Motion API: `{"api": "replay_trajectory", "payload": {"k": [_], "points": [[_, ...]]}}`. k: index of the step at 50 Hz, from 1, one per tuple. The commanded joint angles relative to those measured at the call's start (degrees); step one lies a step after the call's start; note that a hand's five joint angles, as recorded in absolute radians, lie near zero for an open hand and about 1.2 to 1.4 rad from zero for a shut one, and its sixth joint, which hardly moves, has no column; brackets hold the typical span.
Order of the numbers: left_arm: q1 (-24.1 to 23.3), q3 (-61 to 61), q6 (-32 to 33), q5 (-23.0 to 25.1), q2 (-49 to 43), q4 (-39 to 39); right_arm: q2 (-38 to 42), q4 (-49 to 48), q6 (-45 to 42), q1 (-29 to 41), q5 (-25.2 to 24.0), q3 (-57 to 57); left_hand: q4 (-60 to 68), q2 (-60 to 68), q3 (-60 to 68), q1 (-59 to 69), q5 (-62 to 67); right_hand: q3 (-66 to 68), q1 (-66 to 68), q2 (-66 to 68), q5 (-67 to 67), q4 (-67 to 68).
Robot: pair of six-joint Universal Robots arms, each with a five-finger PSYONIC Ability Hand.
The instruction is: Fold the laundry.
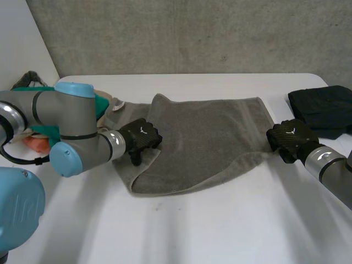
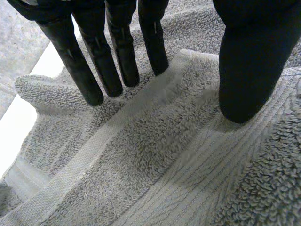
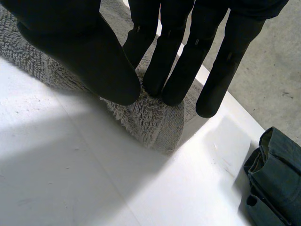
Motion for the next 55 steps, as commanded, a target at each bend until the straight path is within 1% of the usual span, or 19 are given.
{"api": "replay_trajectory", "payload": {"k": [1,5,11,15,16,19,22,23,26,27,30,34,38,43,46,47,50,51,55], "points": [[-0.4,-1.2,1.4,-0.9,0.3,0.4,0.1,-0.1,-0.3,-0.1,0.2,0.0,41.8,41.9,42.0,40.6,41.9,11.4,14.9,11.9,11.6,11.1],[0.2,-5.2,1.8,-5.5,5.2,3.4,-0.3,0.1,-0.4,-0.2,0.3,-0.3,41.8,42.0,42.1,40.7,42.0,11.4,14.9,11.9,11.6,11.1],[1.4,-13.2,0.0,-7.3,11.4,8.2,-0.8,2.1,-0.5,-0.2,0.3,-1.0,41.8,42.0,42.1,40.7,42.0,11.4,14.9,11.9,11.6,11.1],[2.9,-20.8,0.5,-9.3,17.5,6.0,-2.4,8.9,-2.5,-0.7,0.2,-2.2,41.8,42.0,42.1,40.7,42.0,11.4,14.9,11.9,11.6,11.1],[3.6,-24.8,0.4,-10.9,21.1,3.6,-3.6,12.4,-4.6,-1.5,0.1,-2.6,41.8,42.0,42.1,40.7,42.0,11.4,14.9,11.9,11.6,11.1],[4.9,-31.1,0.2,-12.6,27.3,-0.2,-5.4,18.9,-10.1,-3.8,0.2,-3.2,41.8,42.0,42.1,40.7,42.0,11.4,14.9,11.9,11.6,11.1],[6.4,-39.8,-0.3,-14.7,36.0,-4.7,-7.6,29.1,-19.7,-6.8,0.8,-3.6,41.8,42.0,42.1,40.7,42.0,11.4,14.9,11.9,11.6,11.1],[7.0,-44.2,-0.7,-15.4,40.4,-6.8,-8.4,35.4,-25.3,-8.7,1.6,-3.4,41.8,42.0,42.1,40.7,42.0,11.4,14.9,11.9,11.6,11.1],[8.0,-50.3,-1.4,-15.6,46.4,-9.6,-8.9,45.5,-34.1,-11.4,3.6,-3.0,41.8,42.0,42.1,40.7,42.0,11.4,14.9,11.9,11.6,11.1],[8.5,-54.0,-1.9,-15.3,49.6,-10.8,-9.1,51.4,-39.2,-13.0,4.3,-2.5,41.8,42.0,42.1,40.7,42.0,11.4,14.9,11.9,11.6,11.1],[8.6,-57.4,-3.3,-13.9,52.9,-10.6,-9.0,56.6,-44.1,-14.3,3.9,-2.5,41.8,42.0,42.1,40.7,42.0,11.4,14.9,11.9,11.6,11.1],[8.5,-57.6,-7.2,-12.1,52.9,-7.1,-8.5,54.0,-41.9,-14.4,1.5,-3.8,41.8,42.0,42.1,40.7,42.0,11.4,14.9,11.9,11.6,11.1],[8.3,-54.6,-12.1,-13.4,49.5,-3.0,-7.4,48.1,-35.4,-13.6,0.7,-5.4,41.8,42.0,42.1,40.7,42.0,11.4,14.9,11.9,11.6,11.1],[7.0,-49.0,-18.3,-15.3,41.9,3.9,-6.9,39.3,-24.8,-10.7,0.1,-6.1,41.8,42.0,42.1,40.7,42.0,11.4,14.9,11.9,11.6,11.1],[6.4,-46.5,-19.9,-16.1,38.1,7.8,-6.9,33.5,-20.6,-9.3,-0.5,-6.0,41.8,42.0,42.1,40.7,42.0,11.4,14.9,11.9,11.6,11.1],[6.2,-44.8,-20.9,-17.3,35.8,10.2,-6.8,28.9,-17.5,-8.3,-0.5,-5.9,41.8,42.0,42.1,40.7,42.0,11.4,14.9,11.9,11.6,11.1],[6.2,-42.3,-21.8,-20.0,32.6,13.3,-6.4,21.6,-13.3,-6.8,-0.2,-5.9,41.8,42.0,42.1,40.7,42.0,11.4,14.9,11.9,11.6,11.1],[6.2,-40.8,-22.3,-22.3,30.8,15.0,-5.9,16.9,-11.0,-5.9,0.5,-5.9,41.8,42.0,42.1,40.7,42.0,11.4,14.9,11.9,11.6,11.1],[5.9,-37.2,-22.9,-25.9,27.3,18.4,-3.6,6.6,-8.0,-3.7,4.0,-6.3,41.8,42.0,42.1,40.7,42.0,11.4,14.9,11.9,11.6,11.1]]}}
